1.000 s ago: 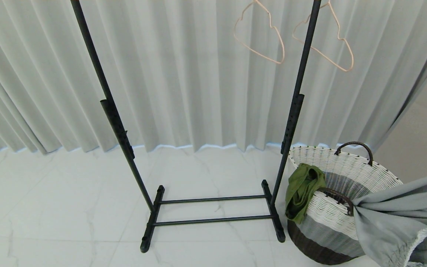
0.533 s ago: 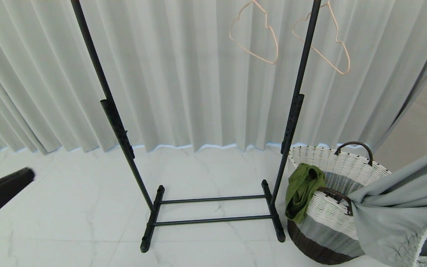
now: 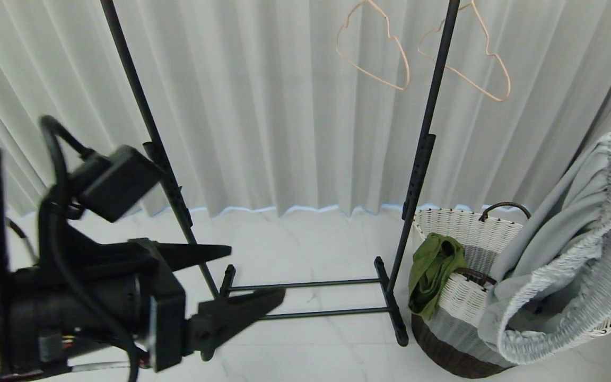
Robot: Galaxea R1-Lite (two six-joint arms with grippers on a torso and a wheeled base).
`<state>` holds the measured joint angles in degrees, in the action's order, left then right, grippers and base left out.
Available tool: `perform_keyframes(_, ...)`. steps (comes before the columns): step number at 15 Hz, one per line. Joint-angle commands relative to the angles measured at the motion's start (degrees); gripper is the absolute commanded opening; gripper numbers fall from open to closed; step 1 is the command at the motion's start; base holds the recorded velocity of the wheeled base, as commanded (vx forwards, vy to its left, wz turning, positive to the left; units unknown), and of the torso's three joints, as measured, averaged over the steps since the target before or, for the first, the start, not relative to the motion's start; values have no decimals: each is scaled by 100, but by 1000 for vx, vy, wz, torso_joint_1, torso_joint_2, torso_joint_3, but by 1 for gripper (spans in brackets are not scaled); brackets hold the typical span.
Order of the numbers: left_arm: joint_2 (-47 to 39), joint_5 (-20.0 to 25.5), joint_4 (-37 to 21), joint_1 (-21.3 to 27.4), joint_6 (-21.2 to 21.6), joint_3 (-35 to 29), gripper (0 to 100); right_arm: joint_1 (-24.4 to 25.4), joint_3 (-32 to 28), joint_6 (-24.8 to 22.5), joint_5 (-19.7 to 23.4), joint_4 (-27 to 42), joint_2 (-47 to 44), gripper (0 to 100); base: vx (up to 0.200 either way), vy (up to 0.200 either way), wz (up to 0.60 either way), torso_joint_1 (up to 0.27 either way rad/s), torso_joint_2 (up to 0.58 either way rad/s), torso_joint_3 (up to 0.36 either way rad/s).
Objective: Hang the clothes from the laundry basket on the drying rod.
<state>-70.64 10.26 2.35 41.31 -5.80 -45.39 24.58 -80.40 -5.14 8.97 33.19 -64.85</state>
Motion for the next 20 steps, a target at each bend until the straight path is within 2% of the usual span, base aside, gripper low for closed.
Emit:
perform_keyframes(1, -986, -42, 292, 720, -299, -23, 100, 91, 349, 31, -1, -270, -212, 0, 0, 0, 0, 0, 0, 0)
perform_keyframes(3, -1558, -315, 1013, 1107, -466, -208, 100, 91, 657, 57, -1, -489, -150, 0, 0, 0, 0, 0, 0, 0)
perform_keyframes(4, -2032, -490, 1268, 1415, -703, -471, 100, 91, 789, 163, -1, -533, -71, 0, 0, 0, 0, 0, 0, 0)
perform_keyframes(8, -3597, -1185, 1470, 1924, -1248, -1508, 100, 91, 947, 304, -10, -674, 8, 0, 0, 0, 0, 0, 0, 0)
perform_keyframes(10, -4546, -1598, 1795, 2276, -1960, -2273, 100, 91, 1114, 488, -10, -683, 148, 0, 0, 0, 0, 0, 0, 0)
perform_keyframes(12, -4792, -1650, 1900, 2416, -2004, -2528, 100, 91, 1255, 541, -10, -736, 219, 0, 0, 0, 0, 0, 0, 0)
perform_keyframes(16, -5012, -1642, 1918, 2460, -1969, -2554, 100, 91, 1712, 602, -18, -1201, 333, 0, 0, 0, 0, 0, 0, 0)
perform_keyframes(20, -5557, -1730, 1927, 2329, -1969, -2774, 100, 91, 1729, 611, -10, -1272, 368, 0, 0, 0, 0, 0, 0, 0)
